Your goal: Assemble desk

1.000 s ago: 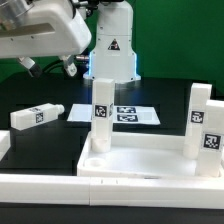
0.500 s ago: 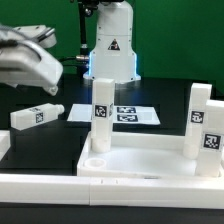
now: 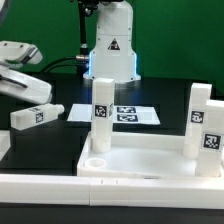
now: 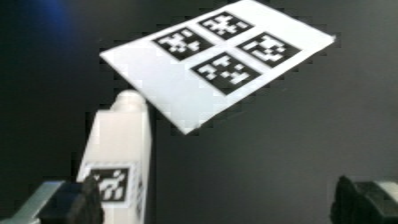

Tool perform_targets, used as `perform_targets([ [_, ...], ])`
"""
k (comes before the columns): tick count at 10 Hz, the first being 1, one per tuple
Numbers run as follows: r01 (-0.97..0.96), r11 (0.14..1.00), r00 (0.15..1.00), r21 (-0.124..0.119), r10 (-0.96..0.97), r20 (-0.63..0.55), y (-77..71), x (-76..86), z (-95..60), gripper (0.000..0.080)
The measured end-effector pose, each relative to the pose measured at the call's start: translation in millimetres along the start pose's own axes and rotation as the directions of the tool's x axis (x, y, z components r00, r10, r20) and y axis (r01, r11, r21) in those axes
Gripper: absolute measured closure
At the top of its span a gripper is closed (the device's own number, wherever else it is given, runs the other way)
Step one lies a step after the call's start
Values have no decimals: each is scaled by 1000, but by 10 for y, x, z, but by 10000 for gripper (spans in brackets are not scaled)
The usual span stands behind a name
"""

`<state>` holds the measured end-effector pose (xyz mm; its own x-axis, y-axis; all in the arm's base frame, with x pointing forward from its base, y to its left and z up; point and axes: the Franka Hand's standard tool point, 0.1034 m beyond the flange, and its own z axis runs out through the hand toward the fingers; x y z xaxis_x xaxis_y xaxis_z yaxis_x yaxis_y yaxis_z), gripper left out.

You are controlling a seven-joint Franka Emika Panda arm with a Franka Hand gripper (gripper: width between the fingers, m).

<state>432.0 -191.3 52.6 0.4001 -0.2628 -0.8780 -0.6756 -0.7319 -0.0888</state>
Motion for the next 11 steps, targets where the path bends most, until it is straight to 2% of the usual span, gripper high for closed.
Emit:
perform_targets([
  [1, -8, 1000, 1000, -4, 8, -1, 144, 87, 41, 150],
  [3, -26, 999, 999, -25, 25, -39, 281, 245, 122, 150],
  [6, -39, 999, 998, -33, 38, -54, 295, 321, 202, 150],
  [8, -59, 998, 997, -29, 57, -50, 316, 319, 220, 150],
  [9, -59, 998, 997, -29, 58, -50, 321, 320, 218, 278],
  [10, -60, 998, 997, -28, 58, -50, 325, 320, 217, 278],
  [11, -60, 998, 997, -27, 59, -51, 329, 320, 216, 417],
])
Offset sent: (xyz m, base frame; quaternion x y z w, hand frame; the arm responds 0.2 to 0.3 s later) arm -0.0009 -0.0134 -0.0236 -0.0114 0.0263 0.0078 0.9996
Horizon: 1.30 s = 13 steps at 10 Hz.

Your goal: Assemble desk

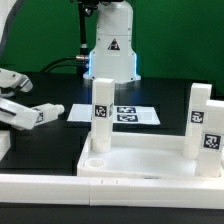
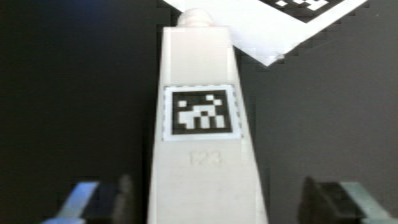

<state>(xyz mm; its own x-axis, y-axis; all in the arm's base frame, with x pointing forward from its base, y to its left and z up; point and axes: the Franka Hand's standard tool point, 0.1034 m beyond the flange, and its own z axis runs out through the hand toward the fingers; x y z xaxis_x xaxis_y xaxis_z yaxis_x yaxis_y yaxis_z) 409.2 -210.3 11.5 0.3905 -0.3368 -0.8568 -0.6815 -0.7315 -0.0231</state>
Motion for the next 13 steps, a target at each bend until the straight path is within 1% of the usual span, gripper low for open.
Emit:
perform_targets([
  [1, 0, 1000, 1000, 1, 0, 0, 3, 0, -1, 517],
  [2, 1, 1000, 1000, 0, -1, -7, -3, 3, -14, 515],
  [3, 11, 1000, 1000, 0, -11, -24, -58, -32, -83, 515],
  [4, 39, 999, 999, 7, -39, -23, -212, -220, -269, 515],
  [5, 63, 998, 997, 17, -63, -34, -382, -445, -538, 515],
  [6, 97, 995, 990, 9, -95, -105, -488, -497, -736, 515],
  [7, 127, 992, 967, 1, -124, -223, -550, -490, -865, 515],
  [8, 128, 992, 946, 2, -122, -300, -555, -474, -855, 515],
  [9, 132, 991, 922, 0, -123, -368, -575, -462, -879, 515],
  [10, 141, 990, 894, -7, -131, -429, -654, -486, -944, 515],
  [11, 178, 984, 849, -31, -169, -500, -892, -583, -1142, 515],
  [12, 216, 974, 788, -63, -212, -577, -1133, -682, -1359, 515],
  [13, 242, 965, 753, -96, -250, -609, -1301, -810, -1516, 515],
])
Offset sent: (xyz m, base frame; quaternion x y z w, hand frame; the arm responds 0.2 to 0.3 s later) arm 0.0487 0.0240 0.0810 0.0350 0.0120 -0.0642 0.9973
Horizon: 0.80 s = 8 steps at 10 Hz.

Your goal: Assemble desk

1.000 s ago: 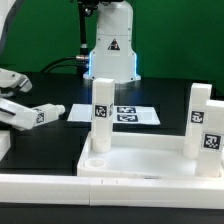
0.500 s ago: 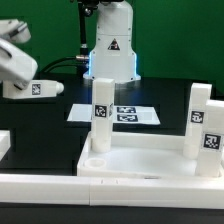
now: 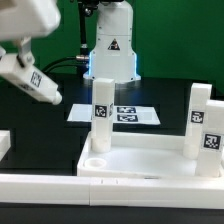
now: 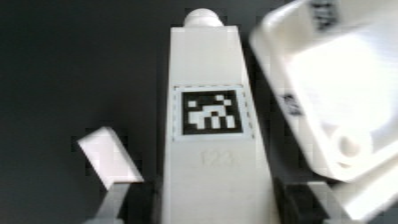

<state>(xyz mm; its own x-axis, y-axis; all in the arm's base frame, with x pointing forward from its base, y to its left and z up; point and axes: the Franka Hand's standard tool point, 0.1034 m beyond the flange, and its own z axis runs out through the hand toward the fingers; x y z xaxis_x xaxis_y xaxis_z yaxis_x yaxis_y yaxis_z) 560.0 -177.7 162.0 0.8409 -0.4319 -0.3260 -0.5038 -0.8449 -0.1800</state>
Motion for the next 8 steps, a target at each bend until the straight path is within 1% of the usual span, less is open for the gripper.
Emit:
perform_targets([
  [1, 58, 997, 995, -49, -62, -85, -176, 69, -184, 515],
  [2, 64, 996, 985, -54, -72, -159, -222, 129, -207, 515],
  [3, 61, 996, 972, -60, -73, -222, -210, 163, -212, 515],
  [4, 60, 995, 942, -74, -81, -324, -220, 219, -236, 515],
  [5, 100, 985, 919, -142, -146, -365, -330, 239, -210, 515],
  [6, 112, 981, 875, -161, -173, -451, -566, 315, -222, 515],
  [7, 123, 977, 827, -176, -199, -526, -795, 339, -163, 515],
  [8, 93, 982, 769, -164, -175, -615, -1083, 314, -50, 515],
])
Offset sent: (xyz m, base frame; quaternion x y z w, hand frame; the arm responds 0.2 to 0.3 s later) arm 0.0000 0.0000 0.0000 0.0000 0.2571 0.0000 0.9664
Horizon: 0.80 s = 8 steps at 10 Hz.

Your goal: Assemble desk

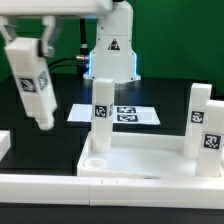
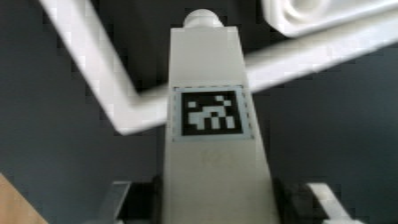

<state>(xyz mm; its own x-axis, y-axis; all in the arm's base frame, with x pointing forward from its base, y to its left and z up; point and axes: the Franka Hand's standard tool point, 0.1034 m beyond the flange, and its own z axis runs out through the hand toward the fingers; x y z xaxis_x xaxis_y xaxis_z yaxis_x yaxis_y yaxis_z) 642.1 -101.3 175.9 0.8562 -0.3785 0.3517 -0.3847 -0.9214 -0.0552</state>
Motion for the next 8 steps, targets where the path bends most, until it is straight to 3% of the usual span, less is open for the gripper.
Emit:
perform_targets([
  [1, 30, 1000, 998, -2, -30, -46, -200, -66, 24, 515],
  [3, 35, 999, 988, -22, -38, -149, -61, -18, 25, 515],
  [5, 41, 999, 985, -23, -45, -168, -96, -40, 38, 515],
  [8, 36, 999, 985, -3, -36, -168, -347, -269, 70, 515],
])
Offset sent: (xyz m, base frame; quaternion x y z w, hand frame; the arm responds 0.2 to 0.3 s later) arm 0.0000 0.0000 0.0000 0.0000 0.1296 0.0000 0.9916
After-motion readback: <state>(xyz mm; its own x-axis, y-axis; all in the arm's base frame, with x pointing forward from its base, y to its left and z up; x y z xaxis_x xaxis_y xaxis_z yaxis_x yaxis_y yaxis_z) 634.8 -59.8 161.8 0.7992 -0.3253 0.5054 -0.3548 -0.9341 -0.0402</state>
